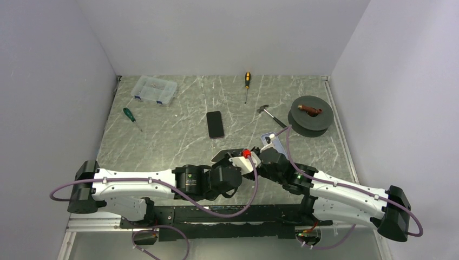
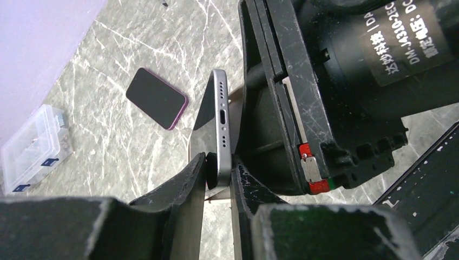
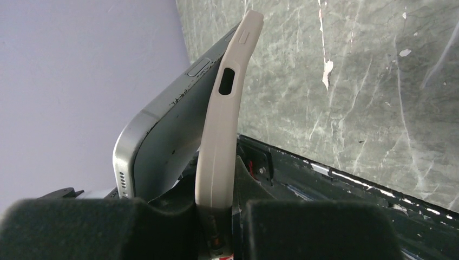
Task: Take the phone out of the phone case
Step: Remove the phone case from the phone.
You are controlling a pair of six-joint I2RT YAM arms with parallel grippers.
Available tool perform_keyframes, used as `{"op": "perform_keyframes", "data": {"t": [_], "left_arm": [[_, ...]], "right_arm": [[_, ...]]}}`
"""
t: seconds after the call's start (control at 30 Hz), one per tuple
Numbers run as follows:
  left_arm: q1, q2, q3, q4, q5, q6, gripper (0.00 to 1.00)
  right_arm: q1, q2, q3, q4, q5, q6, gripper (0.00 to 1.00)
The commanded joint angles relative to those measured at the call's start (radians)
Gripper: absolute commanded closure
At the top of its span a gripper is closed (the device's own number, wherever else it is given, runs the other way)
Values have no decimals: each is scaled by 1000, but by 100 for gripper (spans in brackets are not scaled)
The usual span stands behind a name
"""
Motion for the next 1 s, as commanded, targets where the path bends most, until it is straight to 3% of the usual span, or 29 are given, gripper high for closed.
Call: {"op": "perform_keyframes", "data": {"t": [0.0,0.43,0.5,0.63,0.97], "left_arm": [[4,-17,34,99,-23,15,76],[4,10,44,56,0,-8,65],[4,9,42,56,4,-5,71],[4,-4,33,60,7,-5,100],[-33,-118,35,88,95,59,100]], "right_arm": [[14,-18,57,110,-56,-7,100],[15,-17,72,96,-52,-35,100],[14,-20,70,96,-51,-35,100],[14,-33,58,92,-41,-34,100],[14,-78,45,42,11,-52,100]]}}
